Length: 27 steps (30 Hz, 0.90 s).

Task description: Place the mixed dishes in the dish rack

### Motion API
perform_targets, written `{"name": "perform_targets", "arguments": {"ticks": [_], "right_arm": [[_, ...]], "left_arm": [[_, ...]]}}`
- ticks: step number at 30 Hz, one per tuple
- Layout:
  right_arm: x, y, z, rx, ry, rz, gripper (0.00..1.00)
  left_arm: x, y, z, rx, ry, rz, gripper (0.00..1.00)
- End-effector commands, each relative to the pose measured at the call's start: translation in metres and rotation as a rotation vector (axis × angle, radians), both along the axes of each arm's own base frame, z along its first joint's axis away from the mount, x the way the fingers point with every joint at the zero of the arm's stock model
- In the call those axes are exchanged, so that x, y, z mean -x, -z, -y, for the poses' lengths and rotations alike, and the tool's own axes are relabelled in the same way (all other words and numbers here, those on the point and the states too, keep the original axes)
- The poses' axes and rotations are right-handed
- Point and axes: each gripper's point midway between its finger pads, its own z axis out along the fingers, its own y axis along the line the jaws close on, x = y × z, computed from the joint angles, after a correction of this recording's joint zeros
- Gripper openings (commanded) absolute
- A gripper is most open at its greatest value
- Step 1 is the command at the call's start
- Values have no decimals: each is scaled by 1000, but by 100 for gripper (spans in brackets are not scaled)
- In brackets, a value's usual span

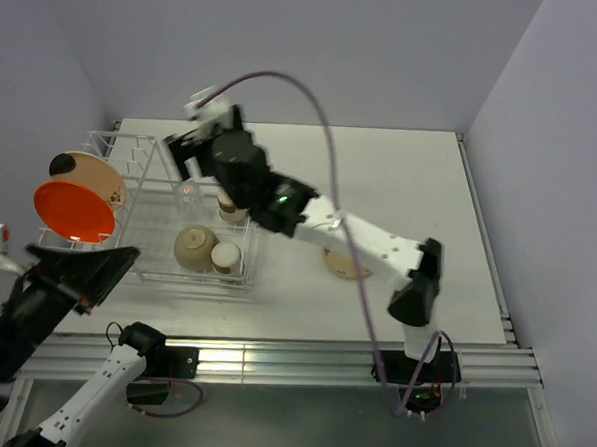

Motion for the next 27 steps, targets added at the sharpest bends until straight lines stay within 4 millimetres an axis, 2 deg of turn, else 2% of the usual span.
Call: {"name": "perform_targets", "arguments": {"ticks": [1,2,3,4,5,6,7,8,10,11,12,13,14,15,16,18,19,21,22,27], "right_arm": [[-45,-18,167,-227,344,-327,97],[-48,-4,196,-254,392,-411,97],[-43,24,216,-270,411,-539,96],[-40,46,266,-272,484,-587,96],[-34,55,286,-280,506,-612,96],[-15,50,309,-330,506,-626,96],[-8,86,323,-291,540,-692,96],[-8,94,349,-319,588,-718,96],[16,118,372,-340,613,-792,96],[19,126,386,-364,646,-810,96],[26,134,390,-385,651,-838,96],[39,152,392,-391,637,-890,96],[42,163,398,-417,657,-924,96],[46,174,398,-462,658,-970,96],[61,203,394,-462,634,-1066,96],[66,222,393,-549,616,-1136,96],[79,255,394,-541,631,-1214,95],[86,268,387,-605,571,-1263,95],[93,290,395,-616,608,-1303,95],[94,318,404,-648,616,-1312,93]], "left_arm": [[-48,32,36,-259,109,-132,99],[-55,34,40,-283,120,-139,99],[-70,35,46,-318,128,-146,99],[-78,36,49,-331,130,-149,99],[-84,35,51,-341,129,-144,99],[-96,33,55,-348,126,-132,99],[-103,37,57,-355,125,-146,99],[-108,38,60,-357,129,-148,99],[-123,40,69,-363,143,-151,99],[-127,40,72,-361,155,-153,99],[-133,43,76,-364,163,-164,99],[-138,45,79,-362,168,-159,99],[-140,46,82,-356,176,-162,99],[-144,49,84,-354,179,-170,99],[-147,57,87,-356,189,-185,99],[-153,59,94,-344,213,-187,99],[-155,62,97,-345,222,-194,99],[-160,66,101,-356,241,-205,99],[-161,65,102,-363,246,-202,99],[-163,72,105,-395,265,-225,99]]}}
